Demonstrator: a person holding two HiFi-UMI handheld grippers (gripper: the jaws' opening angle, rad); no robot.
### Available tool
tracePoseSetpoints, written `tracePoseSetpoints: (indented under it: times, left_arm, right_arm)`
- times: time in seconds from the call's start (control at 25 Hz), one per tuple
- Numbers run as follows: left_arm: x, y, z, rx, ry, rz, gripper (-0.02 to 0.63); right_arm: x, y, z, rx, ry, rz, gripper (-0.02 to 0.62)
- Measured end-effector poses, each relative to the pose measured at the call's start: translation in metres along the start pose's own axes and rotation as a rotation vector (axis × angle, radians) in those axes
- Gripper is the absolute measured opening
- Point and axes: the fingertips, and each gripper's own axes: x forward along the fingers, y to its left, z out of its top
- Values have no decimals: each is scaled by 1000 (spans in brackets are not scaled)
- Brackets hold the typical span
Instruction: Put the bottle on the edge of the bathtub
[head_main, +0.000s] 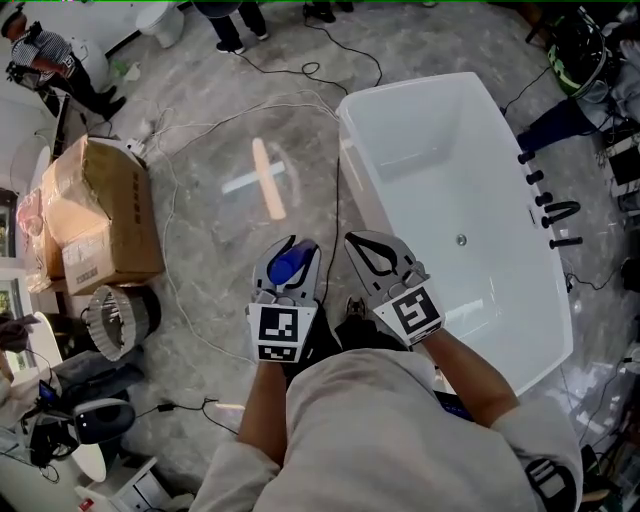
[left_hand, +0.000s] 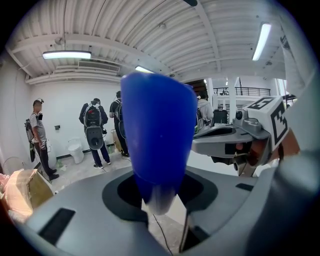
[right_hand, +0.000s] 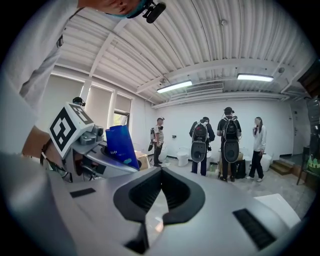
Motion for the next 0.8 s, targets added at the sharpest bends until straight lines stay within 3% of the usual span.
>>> tracePoseSetpoints:
  times: [0.28,0.52,0.68,0.8]
  left_arm:
    - [29,57,-9,4,33,-55,170]
    - [44,116,-18,57,66,-159,170]
    - [44,164,-23,67,74,-169,169]
    - [46,199,-25,71,67,-167,169]
  right_arm:
    - [67,-4,4,19,25,38,6]
    - [141,2,9,8,47,83,6]
    - [188,17,19,55,62,90,6]
    - [222,27,28,28,58,108,6]
